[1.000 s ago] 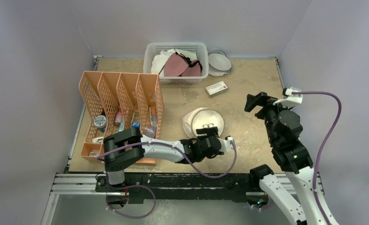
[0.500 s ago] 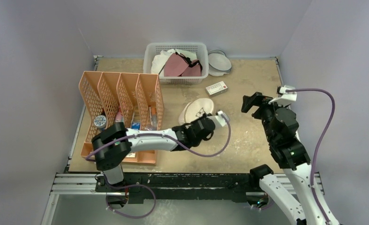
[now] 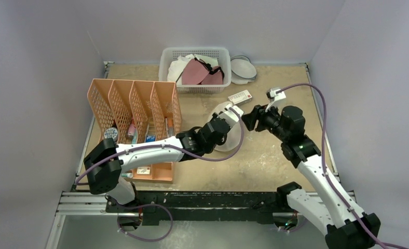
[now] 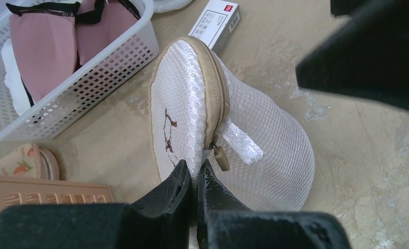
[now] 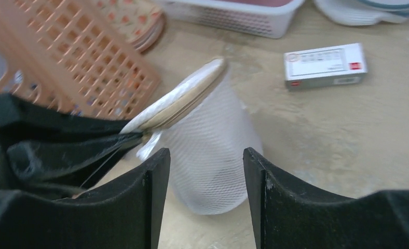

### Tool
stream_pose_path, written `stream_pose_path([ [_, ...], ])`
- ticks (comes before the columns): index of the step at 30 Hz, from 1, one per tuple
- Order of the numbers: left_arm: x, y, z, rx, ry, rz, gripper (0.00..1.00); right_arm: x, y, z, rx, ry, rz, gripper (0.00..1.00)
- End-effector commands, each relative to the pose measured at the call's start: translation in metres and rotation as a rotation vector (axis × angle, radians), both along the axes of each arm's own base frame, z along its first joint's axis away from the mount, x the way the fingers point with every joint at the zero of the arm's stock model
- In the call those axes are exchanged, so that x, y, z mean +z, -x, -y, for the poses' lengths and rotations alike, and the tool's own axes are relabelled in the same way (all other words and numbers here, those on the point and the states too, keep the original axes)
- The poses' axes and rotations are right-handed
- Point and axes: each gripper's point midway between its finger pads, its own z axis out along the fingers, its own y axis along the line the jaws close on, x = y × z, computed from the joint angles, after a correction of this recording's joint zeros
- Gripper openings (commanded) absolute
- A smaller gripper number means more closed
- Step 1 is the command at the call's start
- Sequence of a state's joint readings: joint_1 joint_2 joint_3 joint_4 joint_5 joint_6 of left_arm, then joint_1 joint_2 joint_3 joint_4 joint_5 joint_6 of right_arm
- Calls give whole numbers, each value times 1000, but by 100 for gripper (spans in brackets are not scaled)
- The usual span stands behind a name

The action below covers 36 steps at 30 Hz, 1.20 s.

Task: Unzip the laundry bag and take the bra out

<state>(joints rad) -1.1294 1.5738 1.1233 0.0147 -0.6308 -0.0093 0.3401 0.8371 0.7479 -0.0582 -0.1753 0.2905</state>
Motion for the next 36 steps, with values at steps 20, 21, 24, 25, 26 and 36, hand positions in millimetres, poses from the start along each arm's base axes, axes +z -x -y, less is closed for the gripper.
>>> stream_pose_path([
  [20,57,-9,15,-46,267,-99,0,11,30,-83,515,-266,85,41],
  [21,56,-8,15,-47,266,-101,0,10,24,-82,490,-270,80,40],
  [24,56,-8,15,-50,263,-103,0,5,10,-80,427,-276,57,37],
  [25,57,-8,15,-52,264,-102,0,1,7,-80,416,-277,42,37],
  [26,57,-8,16,-54,264,-103,0,0,5,-80,407,-280,36,37],
  [36,60,-3,20,-92,273,-114,0,-10,-7,-78,356,-297,21,32],
])
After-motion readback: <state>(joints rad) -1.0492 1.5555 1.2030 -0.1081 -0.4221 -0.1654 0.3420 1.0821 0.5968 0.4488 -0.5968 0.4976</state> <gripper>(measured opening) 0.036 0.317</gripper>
